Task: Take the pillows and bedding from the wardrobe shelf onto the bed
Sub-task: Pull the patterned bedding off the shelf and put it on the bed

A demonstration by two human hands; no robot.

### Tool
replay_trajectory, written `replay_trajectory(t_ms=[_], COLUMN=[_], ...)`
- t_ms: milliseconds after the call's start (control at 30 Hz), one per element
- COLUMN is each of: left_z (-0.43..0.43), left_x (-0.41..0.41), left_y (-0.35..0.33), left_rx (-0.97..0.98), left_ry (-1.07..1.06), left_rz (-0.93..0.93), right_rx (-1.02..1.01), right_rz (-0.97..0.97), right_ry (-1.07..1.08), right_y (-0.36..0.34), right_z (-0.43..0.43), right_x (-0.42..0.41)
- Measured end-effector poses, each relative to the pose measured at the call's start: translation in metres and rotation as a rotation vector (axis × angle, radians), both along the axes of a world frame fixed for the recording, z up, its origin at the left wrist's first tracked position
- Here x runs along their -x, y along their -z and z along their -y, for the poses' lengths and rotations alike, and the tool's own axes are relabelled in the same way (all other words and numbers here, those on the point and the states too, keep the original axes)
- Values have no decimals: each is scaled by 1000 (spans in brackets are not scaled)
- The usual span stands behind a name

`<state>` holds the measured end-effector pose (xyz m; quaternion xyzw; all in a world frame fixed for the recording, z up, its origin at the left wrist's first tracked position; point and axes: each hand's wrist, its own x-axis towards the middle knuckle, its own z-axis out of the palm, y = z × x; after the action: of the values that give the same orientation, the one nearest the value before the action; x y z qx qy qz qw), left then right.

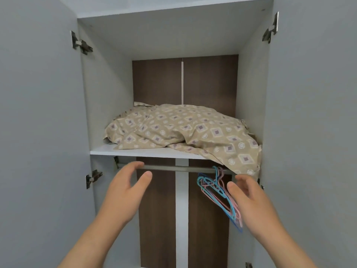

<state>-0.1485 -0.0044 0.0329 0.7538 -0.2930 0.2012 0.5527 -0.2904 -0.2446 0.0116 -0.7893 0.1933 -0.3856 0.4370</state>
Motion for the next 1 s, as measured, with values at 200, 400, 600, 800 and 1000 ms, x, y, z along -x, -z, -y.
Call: replay_trajectory(t_ms=[200,400,600,800,1000], left_z=[48,97,149,210,252], left_x=[-55,-132,-218,-290,-362], left_y=[-14,-34,-70,-125,-167], left_rx=[16,53,11,-173,-407], left_ry=[-33,10,-28,-182,-358], left_rz=[27,35,146,210,-15], right_rx=[5,27,116,336,299], right_rz=[27,68,107,-4,-433], right_ry=[73,139,246,534,715], right_y=[-15,-33,-64,-101,-156], right_z=[47,97,131,173,242], right_x=[-54,-112,-179,-228,-278])
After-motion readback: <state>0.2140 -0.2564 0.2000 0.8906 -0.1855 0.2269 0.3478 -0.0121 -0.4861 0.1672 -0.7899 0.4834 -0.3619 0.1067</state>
